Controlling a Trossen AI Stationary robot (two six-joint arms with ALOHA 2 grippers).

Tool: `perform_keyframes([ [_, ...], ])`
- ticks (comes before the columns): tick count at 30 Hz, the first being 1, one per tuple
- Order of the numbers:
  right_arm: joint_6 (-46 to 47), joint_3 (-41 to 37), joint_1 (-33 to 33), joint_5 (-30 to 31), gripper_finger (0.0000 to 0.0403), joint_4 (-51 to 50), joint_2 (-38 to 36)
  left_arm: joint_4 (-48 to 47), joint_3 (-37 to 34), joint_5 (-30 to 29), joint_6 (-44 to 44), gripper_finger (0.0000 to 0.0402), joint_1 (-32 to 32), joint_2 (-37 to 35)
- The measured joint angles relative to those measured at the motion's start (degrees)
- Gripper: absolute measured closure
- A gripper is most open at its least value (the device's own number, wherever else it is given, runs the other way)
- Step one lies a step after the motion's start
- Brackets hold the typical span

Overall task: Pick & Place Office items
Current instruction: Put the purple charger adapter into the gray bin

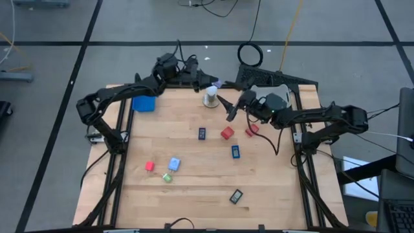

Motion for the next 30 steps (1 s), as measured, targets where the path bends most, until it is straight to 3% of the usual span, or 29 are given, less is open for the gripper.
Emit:
perform_keyframes([
  [30, 0.50, 0.00, 0.35, 0.03, 0.0094, 5.42, 3.55, -0.50, -0.04, -0.73, 0.18, 0.0263, -4.44, -0.11],
])
